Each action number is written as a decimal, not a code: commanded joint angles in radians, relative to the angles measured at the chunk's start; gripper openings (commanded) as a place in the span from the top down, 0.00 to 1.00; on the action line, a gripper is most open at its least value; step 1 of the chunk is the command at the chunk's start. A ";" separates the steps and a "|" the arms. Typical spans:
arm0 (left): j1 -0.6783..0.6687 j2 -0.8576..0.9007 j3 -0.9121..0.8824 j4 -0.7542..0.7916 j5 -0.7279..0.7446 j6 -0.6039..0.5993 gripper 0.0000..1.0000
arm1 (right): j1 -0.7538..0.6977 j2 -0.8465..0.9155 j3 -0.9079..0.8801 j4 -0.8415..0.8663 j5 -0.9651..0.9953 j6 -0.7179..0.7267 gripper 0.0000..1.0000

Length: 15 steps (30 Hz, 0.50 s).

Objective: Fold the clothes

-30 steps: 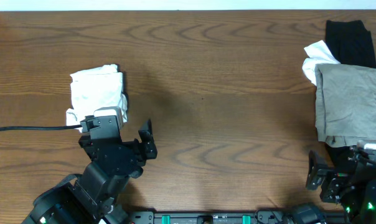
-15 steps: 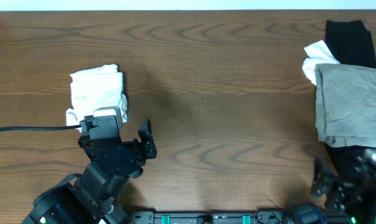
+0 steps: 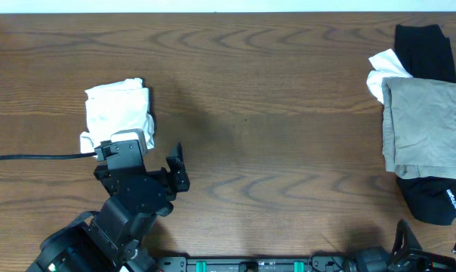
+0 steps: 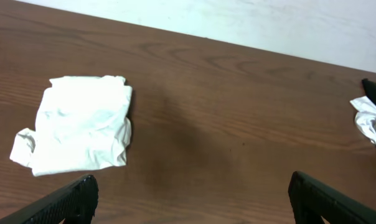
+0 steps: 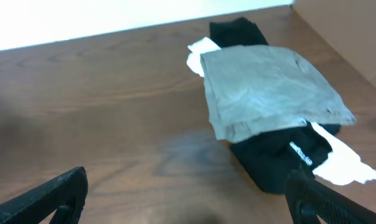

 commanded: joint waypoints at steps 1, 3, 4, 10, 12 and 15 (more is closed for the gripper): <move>-0.003 -0.002 -0.006 -0.002 -0.019 -0.005 0.02 | -0.019 -0.020 0.000 -0.023 0.013 -0.009 0.01; -0.003 -0.002 -0.006 -0.002 -0.019 -0.005 0.02 | -0.027 -0.027 -0.003 -0.042 0.013 -0.009 0.01; -0.003 -0.002 -0.006 -0.002 -0.019 -0.005 0.02 | -0.031 -0.030 -0.004 -0.049 0.013 -0.009 0.01; -0.003 -0.002 -0.006 -0.002 -0.015 -0.005 0.02 | -0.075 -0.032 -0.006 -0.055 0.010 -0.009 0.01; -0.003 -0.002 -0.006 -0.002 -0.015 -0.005 0.02 | -0.079 -0.032 -0.006 -0.055 0.009 -0.009 0.01; -0.003 -0.002 -0.006 -0.002 -0.015 -0.005 0.02 | -0.078 -0.032 -0.006 -0.055 0.009 -0.009 0.01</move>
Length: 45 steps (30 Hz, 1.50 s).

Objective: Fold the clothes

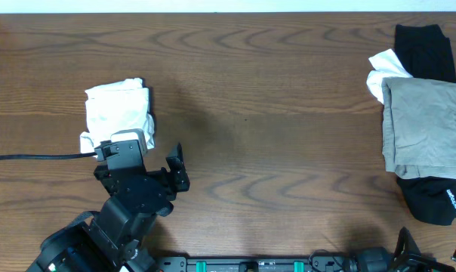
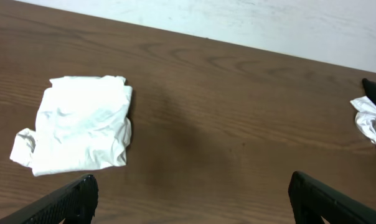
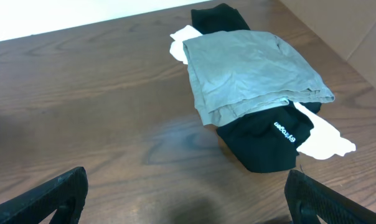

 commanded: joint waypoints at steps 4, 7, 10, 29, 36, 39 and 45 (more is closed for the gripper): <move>-0.003 -0.002 -0.006 -0.002 -0.015 -0.005 0.02 | -0.007 -0.008 -0.006 -0.001 0.010 -0.009 0.01; -0.003 -0.002 -0.006 -0.002 -0.015 -0.005 0.02 | -0.008 -0.008 -0.006 0.000 0.010 -0.009 0.01; -0.003 -0.002 -0.006 -0.002 -0.015 -0.005 0.02 | -0.008 -0.008 -0.006 0.000 0.010 -0.009 0.01; -0.003 -0.002 -0.006 0.004 -0.015 -0.005 0.02 | -0.008 -0.008 -0.011 0.395 -0.034 0.054 0.01; -0.003 -0.002 -0.006 0.005 -0.015 -0.005 0.02 | -0.008 -0.008 -0.103 0.462 -0.026 0.003 0.01; -0.003 -0.002 -0.006 0.005 -0.015 -0.005 0.02 | -0.008 -0.008 -0.174 0.532 -0.002 -0.068 0.01; -0.003 -0.002 -0.006 0.005 -0.015 -0.005 0.02 | -0.008 -0.008 -0.317 0.764 -0.010 -0.182 0.01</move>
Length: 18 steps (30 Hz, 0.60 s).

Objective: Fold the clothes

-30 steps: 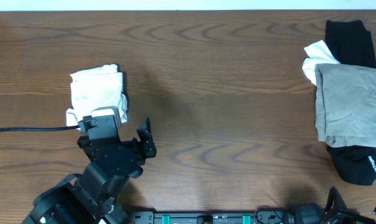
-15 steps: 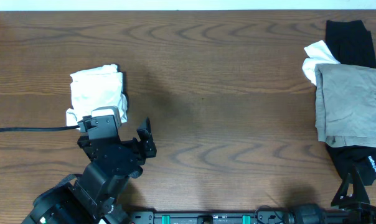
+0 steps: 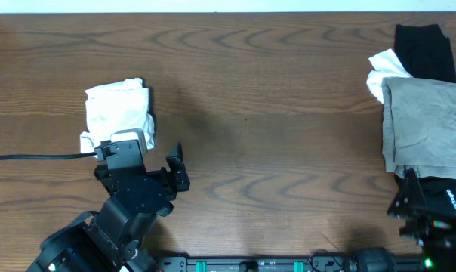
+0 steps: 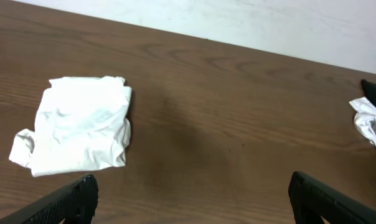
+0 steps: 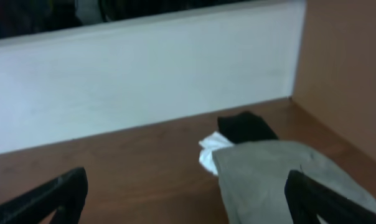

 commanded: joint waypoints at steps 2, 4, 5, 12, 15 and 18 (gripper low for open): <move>-0.003 -0.002 -0.006 0.000 -0.015 -0.005 0.02 | -0.008 -0.005 -0.089 0.101 -0.013 -0.127 0.01; -0.003 -0.002 -0.006 0.000 -0.015 -0.005 0.02 | -0.008 -0.005 -0.136 0.145 -0.035 -0.156 0.01; -0.003 -0.002 -0.006 0.000 -0.015 -0.005 0.02 | -0.008 -0.005 -0.161 0.164 -0.049 -0.164 0.01; -0.003 -0.002 -0.006 0.000 -0.015 -0.005 0.02 | -0.007 -0.005 -0.276 0.298 -0.154 -0.223 0.01; -0.003 -0.002 -0.006 0.000 -0.015 -0.005 0.02 | -0.007 -0.005 -0.314 0.346 -0.206 -0.261 0.01; -0.003 -0.002 -0.006 0.000 -0.015 -0.005 0.02 | -0.007 -0.005 -0.358 0.382 -0.270 -0.313 0.01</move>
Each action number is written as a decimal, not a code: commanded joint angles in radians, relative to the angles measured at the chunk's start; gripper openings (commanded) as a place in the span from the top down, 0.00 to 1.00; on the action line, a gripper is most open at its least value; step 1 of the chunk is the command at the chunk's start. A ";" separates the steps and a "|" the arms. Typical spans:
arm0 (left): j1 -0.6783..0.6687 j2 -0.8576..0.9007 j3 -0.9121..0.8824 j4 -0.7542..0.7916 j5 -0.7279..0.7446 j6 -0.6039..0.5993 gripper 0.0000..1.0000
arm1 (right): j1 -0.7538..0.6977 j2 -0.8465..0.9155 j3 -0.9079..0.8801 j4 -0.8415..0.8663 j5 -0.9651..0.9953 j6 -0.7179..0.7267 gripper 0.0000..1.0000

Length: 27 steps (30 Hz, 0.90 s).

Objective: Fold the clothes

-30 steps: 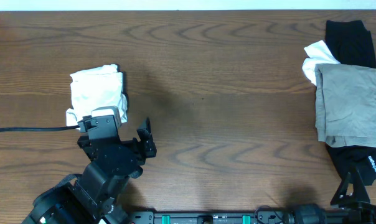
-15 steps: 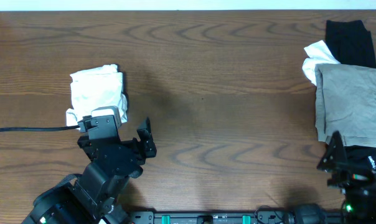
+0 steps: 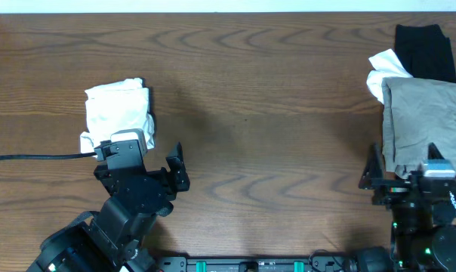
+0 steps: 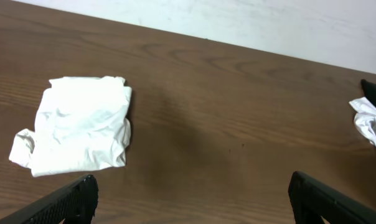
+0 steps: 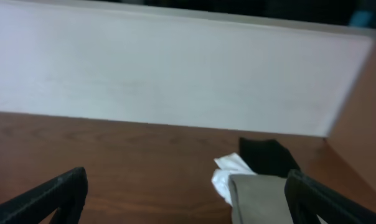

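A folded white garment (image 3: 116, 112) lies at the left of the table, also in the left wrist view (image 4: 76, 130). My left gripper (image 3: 141, 168) stands just in front of it, open and empty (image 4: 191, 196). At the right edge lies a pile: a grey garment (image 3: 424, 125) on top, black cloth (image 3: 423, 47) and white cloth (image 3: 380, 69) sticking out behind. My right gripper (image 3: 411, 180) is at the pile's near left corner, open and empty (image 5: 187, 190), with the grey garment (image 5: 263, 199) ahead on its right.
The brown wooden table (image 3: 273, 113) stretches between the two lots of clothes. A white wall (image 5: 175, 74) runs along its far edge. A black cable (image 3: 32, 158) leads off left from the left arm. The pile's black lower part reaches the table's right edge.
My right gripper has moved a little left and farther onto the table, to the pile's near left corner. Its camera now shows more wall. The left arm and the clothes have not moved.
My right gripper was first barely in view at the table's front right, its camera looking down on the pile. Later it stood in front of the pile with its camera facing the wall, and now it is at the pile's near left corner. The left arm stayed put.
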 commanded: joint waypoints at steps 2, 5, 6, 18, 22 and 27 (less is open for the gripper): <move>-0.003 -0.002 -0.006 0.000 -0.015 -0.005 0.02 | -0.007 -0.005 -0.068 0.033 -0.123 -0.108 0.01; -0.003 -0.002 -0.006 0.000 -0.015 -0.005 0.02 | -0.007 -0.005 -0.137 0.103 -0.146 -0.136 0.01; -0.003 -0.002 -0.006 0.000 -0.015 -0.005 0.02 | -0.007 -0.005 -0.166 0.143 -0.146 -0.136 0.01; -0.003 -0.002 -0.006 0.000 -0.015 -0.005 0.02 | -0.007 -0.005 -0.528 0.702 -0.146 -0.136 0.01; -0.003 -0.002 -0.006 0.000 -0.015 -0.005 0.02 | -0.007 -0.005 -0.619 0.838 -0.146 -0.136 0.01; -0.003 -0.002 -0.006 0.001 -0.015 -0.005 0.02 | -0.007 -0.004 -0.616 0.808 -0.168 -0.135 0.01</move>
